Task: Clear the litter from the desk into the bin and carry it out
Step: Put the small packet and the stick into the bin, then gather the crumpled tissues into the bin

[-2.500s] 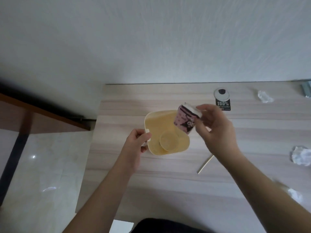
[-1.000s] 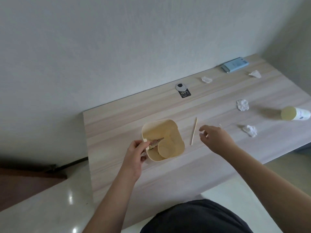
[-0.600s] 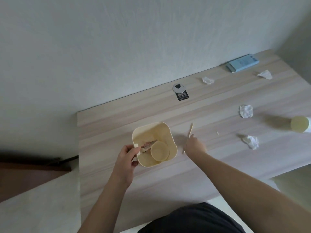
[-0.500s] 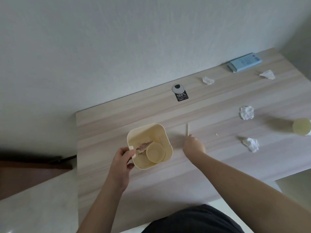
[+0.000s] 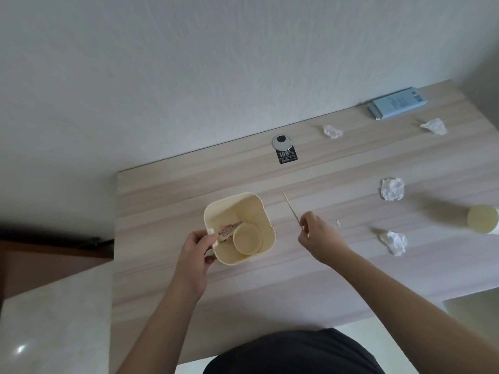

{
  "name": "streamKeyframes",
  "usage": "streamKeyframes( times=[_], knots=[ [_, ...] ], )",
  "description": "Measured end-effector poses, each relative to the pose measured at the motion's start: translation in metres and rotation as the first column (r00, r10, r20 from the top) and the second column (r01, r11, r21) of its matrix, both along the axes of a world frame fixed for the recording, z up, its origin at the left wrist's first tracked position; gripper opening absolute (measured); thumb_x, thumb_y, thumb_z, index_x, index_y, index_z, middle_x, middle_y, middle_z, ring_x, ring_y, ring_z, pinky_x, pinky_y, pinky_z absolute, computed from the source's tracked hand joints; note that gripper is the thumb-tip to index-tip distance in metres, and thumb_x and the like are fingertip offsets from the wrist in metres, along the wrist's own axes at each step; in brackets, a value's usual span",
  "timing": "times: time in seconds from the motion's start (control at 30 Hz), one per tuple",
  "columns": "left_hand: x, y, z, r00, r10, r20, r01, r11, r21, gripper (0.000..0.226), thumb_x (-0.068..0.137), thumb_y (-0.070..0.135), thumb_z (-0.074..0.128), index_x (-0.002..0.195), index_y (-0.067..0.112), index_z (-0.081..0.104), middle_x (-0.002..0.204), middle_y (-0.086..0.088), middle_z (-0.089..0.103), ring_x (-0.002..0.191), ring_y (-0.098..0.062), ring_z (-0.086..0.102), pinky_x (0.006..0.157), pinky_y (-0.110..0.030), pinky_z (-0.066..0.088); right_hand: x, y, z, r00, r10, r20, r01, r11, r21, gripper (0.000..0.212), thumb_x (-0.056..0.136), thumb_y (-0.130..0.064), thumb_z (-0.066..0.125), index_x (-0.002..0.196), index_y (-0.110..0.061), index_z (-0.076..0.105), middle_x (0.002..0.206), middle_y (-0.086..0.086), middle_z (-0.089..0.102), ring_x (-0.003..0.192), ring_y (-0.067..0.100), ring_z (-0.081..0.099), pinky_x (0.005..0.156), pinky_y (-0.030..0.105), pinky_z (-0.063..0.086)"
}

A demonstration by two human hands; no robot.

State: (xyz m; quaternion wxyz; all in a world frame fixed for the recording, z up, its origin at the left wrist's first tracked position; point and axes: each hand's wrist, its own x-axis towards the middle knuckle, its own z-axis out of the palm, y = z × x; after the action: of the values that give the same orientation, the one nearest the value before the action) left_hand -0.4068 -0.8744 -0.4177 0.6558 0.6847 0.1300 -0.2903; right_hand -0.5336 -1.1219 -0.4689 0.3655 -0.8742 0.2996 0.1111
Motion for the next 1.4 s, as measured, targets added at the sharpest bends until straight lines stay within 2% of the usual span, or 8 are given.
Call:
streamKeyframes(
  times=[0.13, 0.27, 0.4, 0.57, 0.8, 0.93, 1.27, 1.4],
  knots=[
    [-0.001, -0.006, 0.006, 0.998, -0.059, 0.013, 0.059, 0.998, 0.02, 0.026, 0.067, 0.026, 0.068, 0.089, 0.013, 0.058, 0.083, -0.003, 0.064, 0.076, -0.017, 0.053, 0.064, -0.035, 0.036, -0.014, -0.007, 0.05, 0.958, 0.021, 0.285, -0.015, 1.0, -0.023, 0.013, 0.092, -0.019, 0.054, 0.105, -0.024, 0.053, 0.086, -0.012, 0.058, 0.069, 0.004, 0.055, 0.062, 0.03, 0.044],
    [0.0, -0.003, 0.006, 0.986, -0.131, 0.1, 0.128, 0.991, 0.043, 0.023, 0.074, 0.027, 0.069, 0.09, 0.013, 0.058, 0.076, 0.003, 0.059, 0.064, -0.009, 0.049, 0.053, -0.023, 0.037, -0.022, 0.001, 0.099, 0.845, 0.176, 0.505, -0.085, 0.977, -0.197, 0.017, 0.086, -0.012, 0.065, 0.101, -0.021, 0.067, 0.08, -0.015, 0.056, 0.063, 0.002, 0.052, 0.057, 0.019, 0.045],
    [-0.003, 0.004, 0.002, 0.97, -0.19, 0.151, 0.188, 0.982, 0.028, 0.011, 0.088, 0.01, 0.066, 0.091, 0.009, 0.055, 0.071, 0.001, 0.052, 0.052, -0.005, 0.044, 0.046, -0.017, 0.036, -0.021, 0.024, 0.119, 0.83, 0.393, 0.397, -0.235, 0.89, -0.39, 0.014, 0.083, -0.008, 0.07, 0.094, -0.015, 0.074, 0.08, 0.0, 0.065, 0.065, 0.017, 0.06, 0.055, 0.027, 0.049],
    [-0.004, 0.021, 0.008, 0.963, -0.216, 0.161, 0.221, 0.975, -0.014, 0.011, 0.087, 0.006, 0.067, 0.088, 0.008, 0.056, 0.063, 0.007, 0.054, 0.047, -0.002, 0.045, 0.045, -0.015, 0.037, -0.019, 0.07, 0.111, 0.873, 0.453, 0.18, -0.361, 0.849, -0.385, 0.022, 0.094, -0.02, 0.053, 0.105, -0.02, 0.073, 0.098, 0.001, 0.066, 0.087, 0.025, 0.064, 0.067, 0.03, 0.045],
    [-0.003, 0.053, 0.009, 0.953, -0.255, 0.165, 0.267, 0.962, -0.058, 0.013, 0.086, 0.005, 0.068, 0.088, 0.008, 0.056, 0.064, 0.005, 0.056, 0.049, -0.006, 0.049, 0.045, -0.017, 0.039, 0.001, 0.126, 0.112, 0.832, 0.522, 0.188, -0.429, 0.82, -0.379, 0.023, 0.093, -0.024, 0.05, 0.104, -0.021, 0.07, 0.1, -0.001, 0.066, 0.09, 0.023, 0.062, 0.071, 0.031, 0.043],
    [-0.006, 0.057, 0.008, 0.962, -0.25, 0.11, 0.264, 0.954, -0.144, 0.014, 0.083, 0.015, 0.071, 0.089, 0.011, 0.058, 0.071, 0.003, 0.059, 0.065, -0.014, 0.05, 0.059, -0.03, 0.039, 0.007, 0.147, 0.114, 0.797, 0.564, 0.216, -0.45, 0.793, -0.411, 0.013, 0.085, -0.016, 0.061, 0.092, -0.014, 0.072, 0.091, 0.002, 0.07, 0.08, 0.028, 0.062, 0.067, 0.031, 0.043],
    [-0.011, 0.036, 0.001, 0.965, -0.261, 0.029, 0.258, 0.926, -0.277, 0.039, 0.061, 0.037, 0.074, 0.089, 0.015, 0.057, 0.076, 0.002, 0.06, 0.077, -0.018, 0.049, 0.074, -0.044, 0.035, -0.032, 0.091, 0.126, 0.876, 0.156, 0.457, 0.071, 0.895, -0.441, 0.008, 0.087, -0.012, 0.064, 0.091, -0.013, 0.071, 0.079, 0.0, 0.068, 0.069, 0.02, 0.061, 0.063, 0.031, 0.047],
    [-0.017, 0.009, 0.001, 0.959, -0.281, 0.038, 0.281, 0.923, -0.264, 0.041, 0.058, 0.039, 0.074, 0.088, 0.015, 0.059, 0.072, 0.006, 0.064, 0.073, -0.014, 0.054, 0.07, -0.04, 0.04, -0.051, 0.023, 0.103, 0.928, -0.162, 0.336, 0.273, 0.909, -0.315, 0.012, 0.091, -0.018, 0.058, 0.091, -0.016, 0.07, 0.082, -0.001, 0.066, 0.069, 0.016, 0.057, 0.061, 0.028, 0.042]
  ],
)
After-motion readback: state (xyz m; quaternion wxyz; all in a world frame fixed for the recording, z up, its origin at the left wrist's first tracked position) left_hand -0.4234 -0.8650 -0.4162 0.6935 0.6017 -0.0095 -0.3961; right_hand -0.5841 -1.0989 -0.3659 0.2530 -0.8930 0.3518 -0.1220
